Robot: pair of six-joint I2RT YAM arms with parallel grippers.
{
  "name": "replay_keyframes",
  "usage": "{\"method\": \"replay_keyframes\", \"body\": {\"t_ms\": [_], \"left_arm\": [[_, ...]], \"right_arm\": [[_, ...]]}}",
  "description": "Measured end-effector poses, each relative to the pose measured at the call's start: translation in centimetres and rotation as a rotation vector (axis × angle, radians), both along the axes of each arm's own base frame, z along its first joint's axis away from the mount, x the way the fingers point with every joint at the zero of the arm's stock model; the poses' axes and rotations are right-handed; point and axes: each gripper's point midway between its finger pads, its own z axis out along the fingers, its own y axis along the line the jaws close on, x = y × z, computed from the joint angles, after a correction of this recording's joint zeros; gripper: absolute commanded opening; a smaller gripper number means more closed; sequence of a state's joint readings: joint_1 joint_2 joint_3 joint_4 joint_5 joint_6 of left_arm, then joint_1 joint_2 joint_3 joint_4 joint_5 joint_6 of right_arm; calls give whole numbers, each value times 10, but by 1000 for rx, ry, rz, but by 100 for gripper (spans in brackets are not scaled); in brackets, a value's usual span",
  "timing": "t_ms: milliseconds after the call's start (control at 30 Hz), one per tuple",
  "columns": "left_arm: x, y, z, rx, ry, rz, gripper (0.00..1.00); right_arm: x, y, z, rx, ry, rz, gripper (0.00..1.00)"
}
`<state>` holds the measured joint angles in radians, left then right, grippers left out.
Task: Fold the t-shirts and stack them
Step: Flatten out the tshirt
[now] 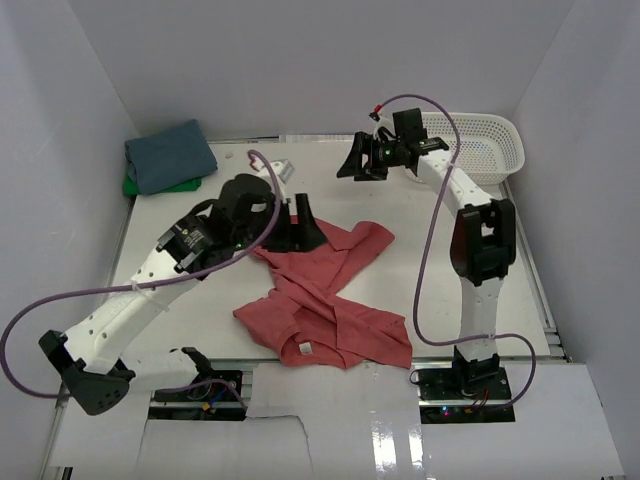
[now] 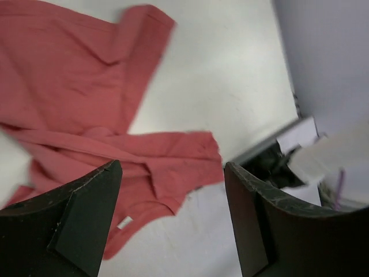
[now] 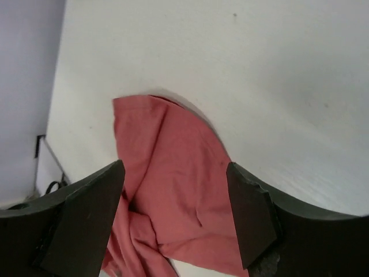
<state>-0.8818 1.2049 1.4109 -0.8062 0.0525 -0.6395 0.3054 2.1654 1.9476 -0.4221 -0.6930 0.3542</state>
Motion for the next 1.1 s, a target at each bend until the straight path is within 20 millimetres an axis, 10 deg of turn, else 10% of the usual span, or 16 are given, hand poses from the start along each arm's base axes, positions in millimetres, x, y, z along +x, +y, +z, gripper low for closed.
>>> {"method": "replay_keyframes", "body": {"t_ms": [467, 1100], "left_arm": [[142, 173, -108, 85, 283, 432, 84], [162, 173, -174, 12, 453, 420, 82]], "right_arm": [[-250, -56, -39, -472, -53, 27, 80], [-370, -89, -94, -804, -28, 62, 71]]}}
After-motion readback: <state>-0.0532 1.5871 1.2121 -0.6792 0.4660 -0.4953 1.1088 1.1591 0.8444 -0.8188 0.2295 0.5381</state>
